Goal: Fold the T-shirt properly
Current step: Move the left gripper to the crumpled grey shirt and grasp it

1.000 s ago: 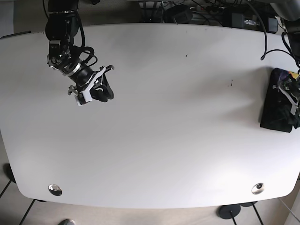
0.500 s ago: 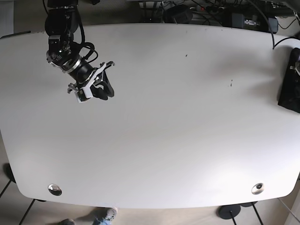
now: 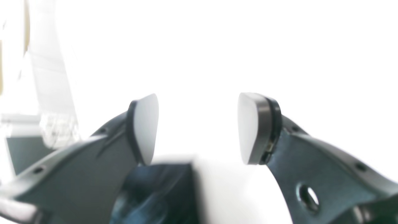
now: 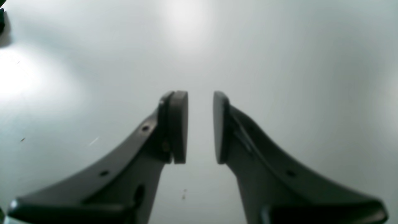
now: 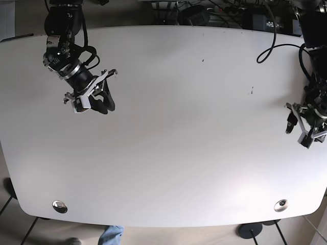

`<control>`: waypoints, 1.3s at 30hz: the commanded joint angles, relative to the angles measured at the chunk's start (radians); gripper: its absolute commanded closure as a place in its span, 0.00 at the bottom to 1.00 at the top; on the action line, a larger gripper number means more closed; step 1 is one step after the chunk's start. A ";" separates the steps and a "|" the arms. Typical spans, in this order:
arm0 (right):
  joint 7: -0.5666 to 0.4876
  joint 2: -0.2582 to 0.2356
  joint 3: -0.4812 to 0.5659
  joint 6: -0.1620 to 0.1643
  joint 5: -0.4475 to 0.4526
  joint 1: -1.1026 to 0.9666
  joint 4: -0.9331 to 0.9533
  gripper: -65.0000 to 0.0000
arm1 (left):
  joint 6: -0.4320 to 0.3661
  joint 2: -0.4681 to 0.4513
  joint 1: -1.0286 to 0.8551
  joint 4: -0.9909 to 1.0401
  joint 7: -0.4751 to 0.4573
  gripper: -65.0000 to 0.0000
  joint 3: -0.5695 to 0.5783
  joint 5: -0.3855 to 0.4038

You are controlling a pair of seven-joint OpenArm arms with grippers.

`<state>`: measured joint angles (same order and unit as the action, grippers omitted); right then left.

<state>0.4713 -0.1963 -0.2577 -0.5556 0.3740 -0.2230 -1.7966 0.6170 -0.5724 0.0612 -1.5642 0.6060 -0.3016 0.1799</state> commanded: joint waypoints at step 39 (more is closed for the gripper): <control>-0.030 -0.015 0.235 0.065 0.020 0.205 0.123 0.21 | -0.302 0.562 0.223 0.207 -0.082 0.20 -0.032 -0.245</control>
<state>0.4709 -0.2020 -0.0174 -0.4896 0.3782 -0.0319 -1.6539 0.3141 -0.0074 0.2630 -1.3354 0.5453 -0.3374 -0.0750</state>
